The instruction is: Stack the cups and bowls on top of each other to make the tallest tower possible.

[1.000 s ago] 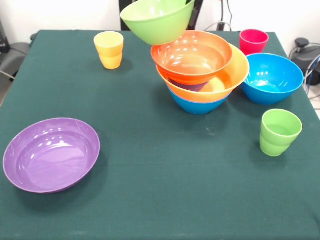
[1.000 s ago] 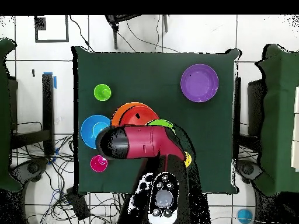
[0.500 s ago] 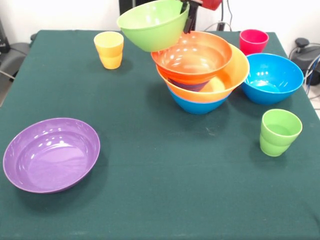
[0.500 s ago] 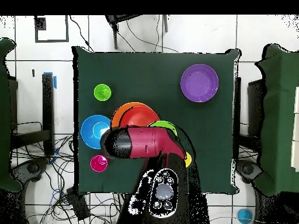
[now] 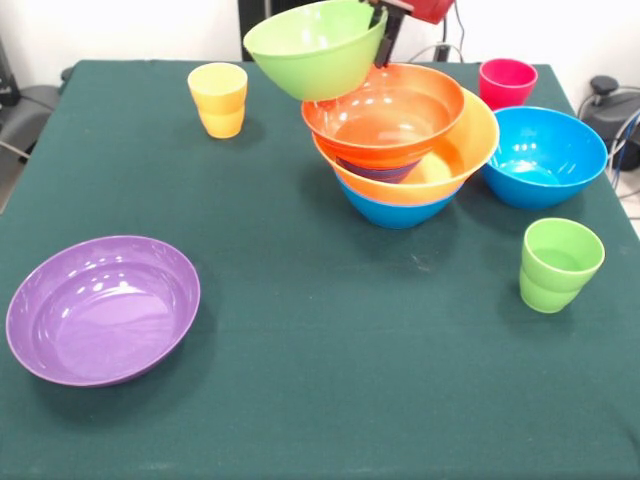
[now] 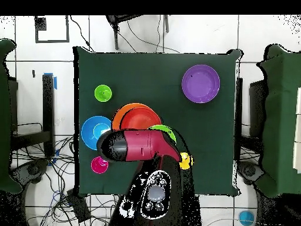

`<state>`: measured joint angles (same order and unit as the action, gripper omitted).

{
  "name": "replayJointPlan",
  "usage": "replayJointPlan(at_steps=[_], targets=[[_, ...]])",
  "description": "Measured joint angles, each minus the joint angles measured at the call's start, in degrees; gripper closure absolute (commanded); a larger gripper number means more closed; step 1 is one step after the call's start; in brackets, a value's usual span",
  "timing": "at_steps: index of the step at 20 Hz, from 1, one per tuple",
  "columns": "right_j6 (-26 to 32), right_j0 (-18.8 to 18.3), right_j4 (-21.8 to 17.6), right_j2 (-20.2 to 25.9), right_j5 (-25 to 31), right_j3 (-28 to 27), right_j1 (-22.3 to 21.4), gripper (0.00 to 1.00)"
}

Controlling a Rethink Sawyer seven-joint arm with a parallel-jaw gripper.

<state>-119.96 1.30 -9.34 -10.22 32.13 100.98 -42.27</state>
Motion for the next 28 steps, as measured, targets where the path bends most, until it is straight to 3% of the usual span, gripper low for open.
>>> replayJointPlan(at_steps=[16, 28], targets=[[0.00, 1.66, 3.82, -0.99, 0.00, -0.02, 0.09, 1.00], [0.00, 3.40, 5.18, -2.35, -0.02, -0.56, 2.50, 1.00]])
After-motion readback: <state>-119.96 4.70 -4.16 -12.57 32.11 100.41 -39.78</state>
